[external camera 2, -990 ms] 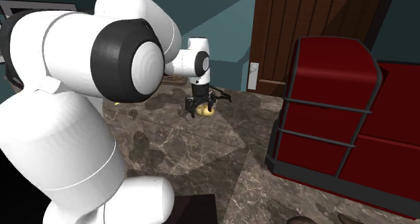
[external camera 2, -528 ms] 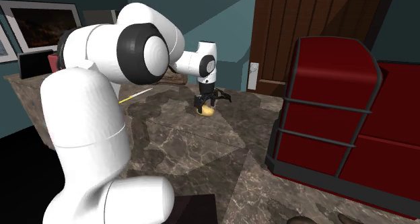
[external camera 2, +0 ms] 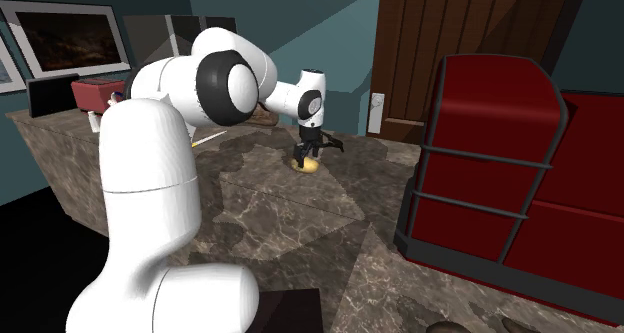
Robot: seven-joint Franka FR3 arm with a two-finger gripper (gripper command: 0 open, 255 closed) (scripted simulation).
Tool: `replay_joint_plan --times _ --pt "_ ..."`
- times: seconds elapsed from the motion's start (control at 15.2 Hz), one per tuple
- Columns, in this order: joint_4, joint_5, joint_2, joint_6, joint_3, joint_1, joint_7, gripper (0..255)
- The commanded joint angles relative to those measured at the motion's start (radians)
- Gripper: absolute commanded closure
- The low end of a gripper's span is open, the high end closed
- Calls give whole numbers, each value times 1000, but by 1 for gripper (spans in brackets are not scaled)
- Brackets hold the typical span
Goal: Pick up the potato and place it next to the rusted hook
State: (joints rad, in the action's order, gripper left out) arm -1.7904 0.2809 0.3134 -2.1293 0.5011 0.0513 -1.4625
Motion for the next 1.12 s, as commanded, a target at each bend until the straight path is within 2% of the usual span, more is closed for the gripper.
replay_joint_plan --times 0.0,0.2,0.66,0.73,1.06 --pt "-8 10 14 -21 -5 -1 -7 0" --pt "-19 23 32 -47 -11 -4 -15 0" --pt "-19 23 32 -47 -11 -4 -15 0" --pt "-19 23 32 -47 -11 -4 -15 255" --pt "-19 23 32 -47 -11 -4 -15 255"
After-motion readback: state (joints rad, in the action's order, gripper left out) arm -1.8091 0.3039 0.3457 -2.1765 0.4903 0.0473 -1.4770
